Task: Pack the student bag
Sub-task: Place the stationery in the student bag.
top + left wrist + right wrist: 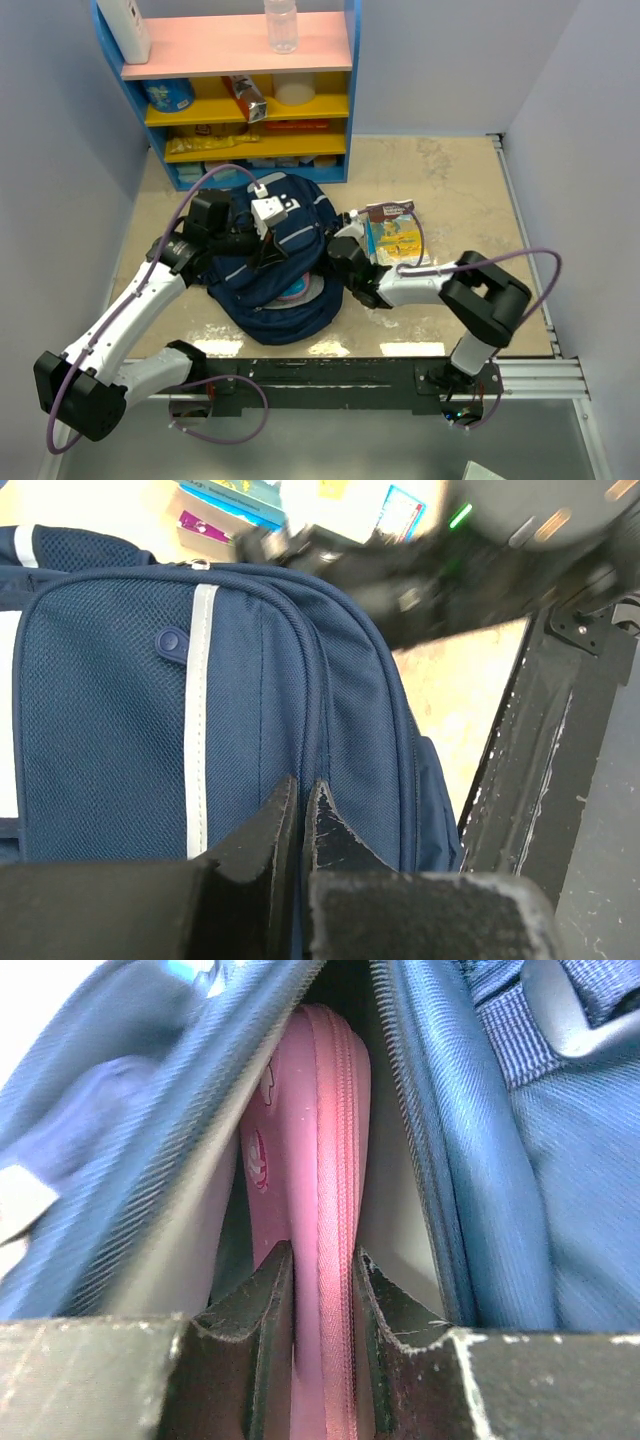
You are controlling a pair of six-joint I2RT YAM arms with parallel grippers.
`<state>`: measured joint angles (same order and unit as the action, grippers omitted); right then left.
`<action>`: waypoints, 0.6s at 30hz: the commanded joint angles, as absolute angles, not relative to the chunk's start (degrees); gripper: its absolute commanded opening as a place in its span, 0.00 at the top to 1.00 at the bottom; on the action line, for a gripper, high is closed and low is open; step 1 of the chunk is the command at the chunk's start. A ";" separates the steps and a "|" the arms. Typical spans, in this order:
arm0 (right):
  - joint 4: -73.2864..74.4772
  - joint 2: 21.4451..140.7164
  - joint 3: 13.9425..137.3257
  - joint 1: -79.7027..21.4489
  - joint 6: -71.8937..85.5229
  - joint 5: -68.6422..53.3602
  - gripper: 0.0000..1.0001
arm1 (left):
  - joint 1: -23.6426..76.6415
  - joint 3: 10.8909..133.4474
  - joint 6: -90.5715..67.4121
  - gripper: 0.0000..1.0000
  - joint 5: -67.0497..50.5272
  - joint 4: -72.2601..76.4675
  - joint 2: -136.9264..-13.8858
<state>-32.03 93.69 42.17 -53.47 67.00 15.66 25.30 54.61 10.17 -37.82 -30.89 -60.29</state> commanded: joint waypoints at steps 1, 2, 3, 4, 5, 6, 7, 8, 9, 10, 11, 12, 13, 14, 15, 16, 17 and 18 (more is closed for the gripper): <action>-53.41 100.97 49.56 -55.54 71.89 21.63 0.74 | 25.93 55.28 9.93 1.00 -43.33 -26.98 -58.27; -54.22 102.03 50.44 -55.81 71.98 21.36 0.64 | 25.93 55.28 10.11 1.00 -43.24 -27.07 -58.10; -54.66 103.00 51.58 -56.07 71.63 21.27 0.52 | 25.93 55.20 10.11 1.00 -42.98 -27.16 -57.92; -54.06 102.75 51.68 -56.60 70.76 21.10 0.36 | 25.93 55.11 10.11 1.00 -42.80 -27.25 -57.83; -53.97 102.14 51.42 -56.60 69.88 21.18 0.30 | 25.93 55.11 10.37 1.00 -42.72 -27.42 -57.48; -53.70 99.95 49.76 -56.69 69.18 21.36 0.24 | 25.93 54.85 10.55 1.00 -42.54 -27.51 -57.39; -53.27 98.28 48.53 -56.60 67.43 21.53 0.06 | 25.93 54.58 10.72 1.00 -42.28 -27.42 -57.22; -52.39 96.61 46.17 -56.69 66.63 21.45 0.01 | 25.93 54.23 10.81 1.00 -42.01 -27.25 -56.87; -51.08 92.42 45.10 -56.52 65.66 21.53 0.01 | 25.93 53.53 10.90 1.00 -41.66 -27.16 -56.78; -47.85 90.37 44.04 -56.51 63.13 21.79 0.01 | 25.84 53.26 10.99 1.00 -41.40 -26.98 -56.78; -45.55 88.52 42.82 -56.51 62.06 21.27 0.01 | 25.84 52.83 10.99 1.00 -41.14 -26.90 -56.69; -42.22 86.42 42.72 -56.60 61.44 20.83 0.01 | 25.84 52.56 11.07 1.00 -40.96 -26.72 -56.69; -34.10 83.44 43.15 -56.51 59.87 20.57 0.02 | 25.84 52.56 11.16 1.00 -40.87 -26.72 -56.60; -29.40 82.45 44.72 -56.43 59.68 20.57 0.03 | 25.84 52.38 11.16 1.00 -40.78 -26.72 -56.69; -25.09 81.75 45.69 -56.51 58.98 19.00 0.04 | 25.93 52.47 11.25 1.00 -40.69 -26.63 -56.78; -19.65 80.26 46.05 -56.60 56.71 18.20 0.08 | 25.84 52.38 11.16 1.00 -40.52 -26.54 -56.86; -17.86 79.29 45.27 -56.69 56.08 17.58 0.14 | 25.84 52.56 11.16 1.00 -40.34 -26.46 -56.95; -16.88 78.15 44.13 -56.78 55.64 16.88 0.28 | 25.84 52.56 11.25 1.00 -40.17 -26.46 -57.04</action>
<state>-24.95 83.31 41.98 -55.42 61.12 20.03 25.17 52.82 10.17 -37.17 -30.02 -56.80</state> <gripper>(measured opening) 0.885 0.048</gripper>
